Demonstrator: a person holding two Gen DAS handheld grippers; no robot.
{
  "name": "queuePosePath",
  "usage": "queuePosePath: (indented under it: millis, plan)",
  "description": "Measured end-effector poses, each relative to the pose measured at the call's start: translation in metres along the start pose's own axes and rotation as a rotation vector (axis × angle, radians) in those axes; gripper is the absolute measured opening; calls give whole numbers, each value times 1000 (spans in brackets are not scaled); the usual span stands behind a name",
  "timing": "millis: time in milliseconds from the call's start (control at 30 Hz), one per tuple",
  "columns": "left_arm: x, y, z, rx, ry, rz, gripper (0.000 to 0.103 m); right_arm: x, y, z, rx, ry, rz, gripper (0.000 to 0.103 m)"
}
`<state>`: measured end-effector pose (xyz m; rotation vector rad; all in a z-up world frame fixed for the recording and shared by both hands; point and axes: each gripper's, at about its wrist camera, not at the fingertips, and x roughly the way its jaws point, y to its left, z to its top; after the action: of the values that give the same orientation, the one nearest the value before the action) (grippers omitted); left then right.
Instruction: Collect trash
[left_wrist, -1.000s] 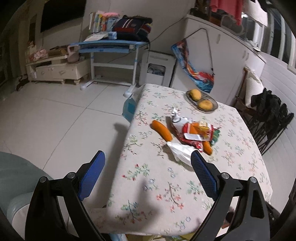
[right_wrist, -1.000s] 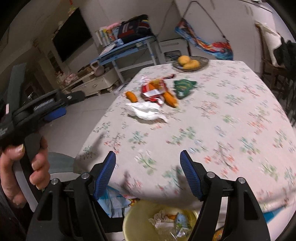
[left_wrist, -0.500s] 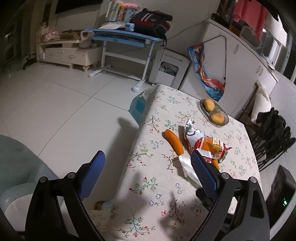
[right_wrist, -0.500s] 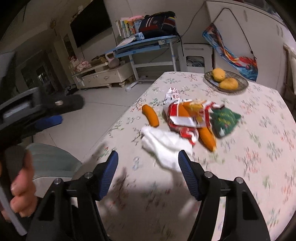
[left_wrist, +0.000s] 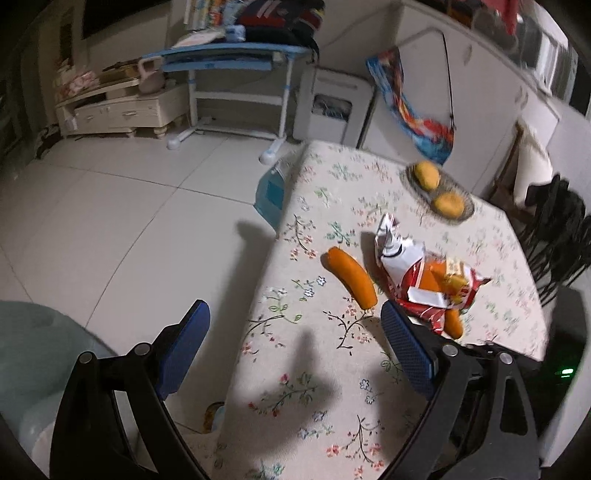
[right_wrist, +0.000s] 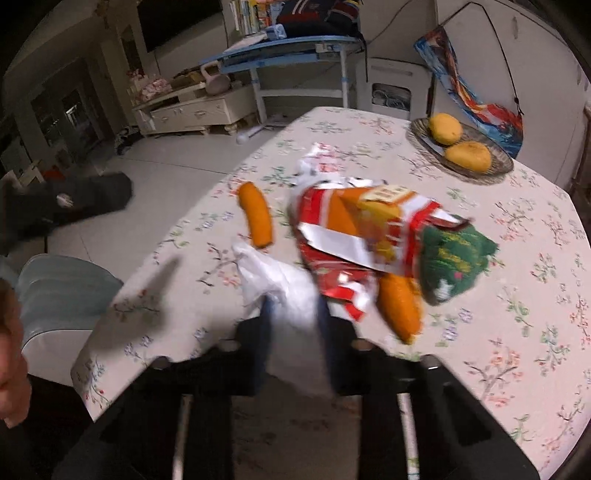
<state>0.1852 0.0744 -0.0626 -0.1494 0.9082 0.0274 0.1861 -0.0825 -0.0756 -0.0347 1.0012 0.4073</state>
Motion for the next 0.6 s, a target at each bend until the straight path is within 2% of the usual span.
queuePosePath:
  millis: [100,300,400,467,533,567,600]
  plan:
    - [15,-10,3,37,30,5,90,-14,-8,-8,-7,31,-7,6]
    - [38,-28,11,74,59,11,90,-46,-46,-36,84,88,-12,6]
    - [50,-33,14,75,66,23,90,-63,-62,-44,152,52,12,6]
    - [57,-35,17,75,76,28,90,-67,-61,-42,152,22,42,6]
    - [65,-38,17,81,89,35,84,-67,-53,-37,125,-2,65,9]
    - [69,-40,16,85,96,37,82,-66,-48,-35,107,-8,75,18]
    - [73,-41,16,91,106,33,76,-63,-40,-32,82,-17,87,34]
